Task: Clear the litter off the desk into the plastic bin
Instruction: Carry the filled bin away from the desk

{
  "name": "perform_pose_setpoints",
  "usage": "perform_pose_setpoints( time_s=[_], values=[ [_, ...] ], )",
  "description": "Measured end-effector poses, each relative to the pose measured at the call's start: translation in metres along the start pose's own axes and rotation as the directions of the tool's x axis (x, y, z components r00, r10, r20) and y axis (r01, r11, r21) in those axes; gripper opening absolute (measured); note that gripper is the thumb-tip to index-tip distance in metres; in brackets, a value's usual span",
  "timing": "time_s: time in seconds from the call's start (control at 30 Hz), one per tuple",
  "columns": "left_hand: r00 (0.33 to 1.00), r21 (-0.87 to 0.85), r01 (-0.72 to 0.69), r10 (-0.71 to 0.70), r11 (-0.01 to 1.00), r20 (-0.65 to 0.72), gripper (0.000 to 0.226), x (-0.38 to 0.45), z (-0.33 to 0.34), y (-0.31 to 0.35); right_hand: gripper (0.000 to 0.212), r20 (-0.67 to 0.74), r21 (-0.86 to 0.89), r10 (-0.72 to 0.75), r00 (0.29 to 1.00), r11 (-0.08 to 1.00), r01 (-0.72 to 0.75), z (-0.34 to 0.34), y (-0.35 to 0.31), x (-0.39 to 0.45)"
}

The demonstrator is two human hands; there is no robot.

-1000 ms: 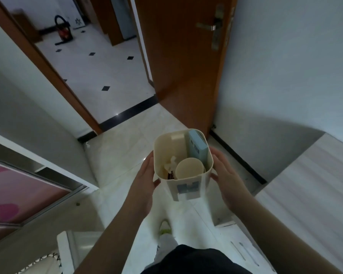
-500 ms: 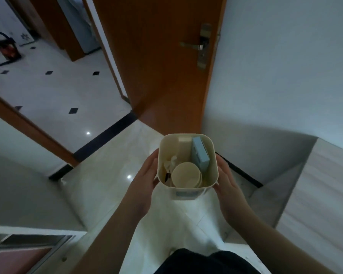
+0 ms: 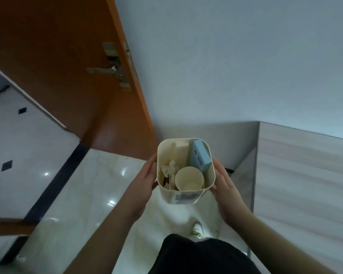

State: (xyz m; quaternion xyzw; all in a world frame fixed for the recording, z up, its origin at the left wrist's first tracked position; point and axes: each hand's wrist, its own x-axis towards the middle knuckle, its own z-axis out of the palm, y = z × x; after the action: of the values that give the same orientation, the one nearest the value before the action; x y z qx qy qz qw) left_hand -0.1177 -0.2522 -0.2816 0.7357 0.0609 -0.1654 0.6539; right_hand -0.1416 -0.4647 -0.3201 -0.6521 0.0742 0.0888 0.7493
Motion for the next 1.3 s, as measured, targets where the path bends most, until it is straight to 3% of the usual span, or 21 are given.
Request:
perform_pose_setpoints(
  time_s=[0.37, 0.83, 1.03, 1.3],
  values=[
    [0.991, 0.023, 0.049, -0.052, 0.999, 0.123, 0.036, 0.105, 0.03, 0.025, 0.036, -0.14, -0.012, -0.027, 0.99, 1.0, 0.026, -0.046, -0.027, 0.065],
    [0.926, 0.009, 0.122, -0.117, 0.992, 0.36, 0.03, 0.246, 0.033, 0.031, 0.033, -0.39, 0.042, 0.022, 0.92, 0.999, -0.006, -0.045, -0.04, 0.148],
    [0.862, 0.08, 0.13, -0.153, 0.988, 0.483, 0.034, 0.281, 0.056, 0.031, 0.03, -0.553, 0.072, 0.057, 0.831, 0.997, -0.02, -0.047, -0.038, 0.153],
    [0.725, 0.192, 0.116, -0.215, 0.974, 0.654, 0.031, 0.291, 0.145, 0.036, 0.033, -0.776, 0.191, 0.126, 0.618, 0.981, 0.04, -0.104, -0.034, 0.119]
  ],
)
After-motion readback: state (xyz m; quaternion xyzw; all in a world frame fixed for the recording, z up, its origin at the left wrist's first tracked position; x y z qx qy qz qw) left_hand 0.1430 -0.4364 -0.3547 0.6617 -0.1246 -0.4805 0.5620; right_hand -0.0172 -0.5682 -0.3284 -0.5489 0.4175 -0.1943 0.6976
